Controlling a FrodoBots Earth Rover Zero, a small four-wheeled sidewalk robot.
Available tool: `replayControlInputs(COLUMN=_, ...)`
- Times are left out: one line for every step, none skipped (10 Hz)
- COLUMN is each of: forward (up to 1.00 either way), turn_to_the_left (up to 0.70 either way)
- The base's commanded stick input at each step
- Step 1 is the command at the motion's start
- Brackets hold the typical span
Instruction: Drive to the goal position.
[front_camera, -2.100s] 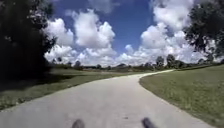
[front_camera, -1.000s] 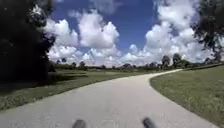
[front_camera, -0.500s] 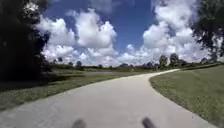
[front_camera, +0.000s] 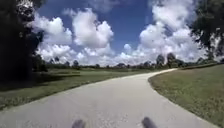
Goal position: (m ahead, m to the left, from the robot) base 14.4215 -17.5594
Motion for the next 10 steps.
replayControlInputs(forward=0.70, turn_to_the_left=0.00)
replayControlInputs(forward=0.70, turn_to_the_left=0.00)
replayControlInputs(forward=0.70, turn_to_the_left=0.00)
replayControlInputs(forward=0.70, turn_to_the_left=0.00)
replayControlInputs(forward=0.70, turn_to_the_left=0.00)
replayControlInputs(forward=0.70, turn_to_the_left=0.00)
replayControlInputs(forward=0.70, turn_to_the_left=0.00)
replayControlInputs(forward=0.70, turn_to_the_left=0.00)
replayControlInputs(forward=0.70, turn_to_the_left=0.00)
replayControlInputs(forward=0.70, turn_to_the_left=0.00)
